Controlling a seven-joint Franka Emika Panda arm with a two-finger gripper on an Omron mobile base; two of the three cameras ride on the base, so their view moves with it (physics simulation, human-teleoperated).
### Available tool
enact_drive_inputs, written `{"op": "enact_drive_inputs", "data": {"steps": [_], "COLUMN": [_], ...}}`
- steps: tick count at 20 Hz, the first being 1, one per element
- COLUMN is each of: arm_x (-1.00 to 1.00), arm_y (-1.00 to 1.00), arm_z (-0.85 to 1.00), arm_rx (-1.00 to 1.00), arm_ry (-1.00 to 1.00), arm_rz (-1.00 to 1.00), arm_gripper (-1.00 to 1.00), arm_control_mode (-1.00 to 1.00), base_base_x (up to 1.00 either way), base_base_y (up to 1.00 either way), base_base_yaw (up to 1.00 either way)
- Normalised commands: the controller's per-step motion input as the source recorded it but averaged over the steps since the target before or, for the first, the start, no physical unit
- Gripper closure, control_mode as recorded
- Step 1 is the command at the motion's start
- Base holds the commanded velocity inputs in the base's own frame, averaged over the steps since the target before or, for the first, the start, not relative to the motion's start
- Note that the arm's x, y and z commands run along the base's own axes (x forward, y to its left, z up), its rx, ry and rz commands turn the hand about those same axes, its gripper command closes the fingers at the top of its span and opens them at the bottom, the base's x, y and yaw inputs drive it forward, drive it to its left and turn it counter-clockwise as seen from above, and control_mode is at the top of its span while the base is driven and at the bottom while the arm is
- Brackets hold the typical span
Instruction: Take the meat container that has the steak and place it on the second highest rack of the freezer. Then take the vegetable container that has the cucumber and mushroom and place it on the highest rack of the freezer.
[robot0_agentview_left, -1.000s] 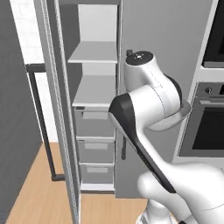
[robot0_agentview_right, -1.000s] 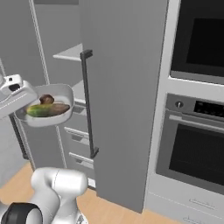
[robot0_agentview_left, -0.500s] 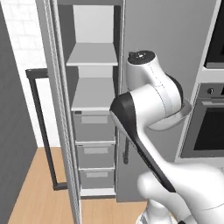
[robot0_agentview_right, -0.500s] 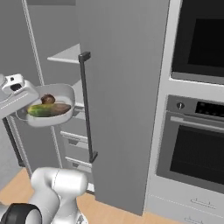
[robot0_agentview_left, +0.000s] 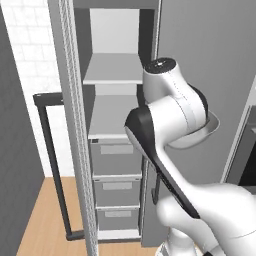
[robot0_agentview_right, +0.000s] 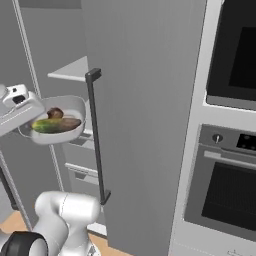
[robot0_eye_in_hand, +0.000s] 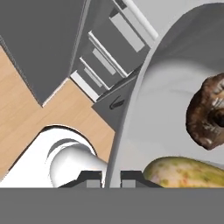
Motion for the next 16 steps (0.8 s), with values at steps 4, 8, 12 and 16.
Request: {"op": "enact_drive_inputs", "data": {"steps": [4, 8, 12, 16], "arm_x": [-0.05, -0.19, 0.19, 0.50], "arm_y": [0.16, 0.18, 0.17, 0.39], "arm_z": [0.29, 0.41, 0.44, 0.09], "arm_rx": [0.02, 0.06, 0.11, 0.13], "arm_ry": [-0.05, -0.03, -0.01, -0.15], "arm_rz": [0.08, 0.24, 0.46, 0.62], "arm_gripper": [1.00, 1.00, 1.00, 1.00], "arm_control_mode": [-1.00, -1.00, -1.00, -1.00], "base_base_x": [0.03, 0.00, 0.00, 0.00], "base_base_y": [0.04, 0.00, 0.00, 0.00], "base_base_yaw": [0.00, 0.00, 0.00, 0.00]}}
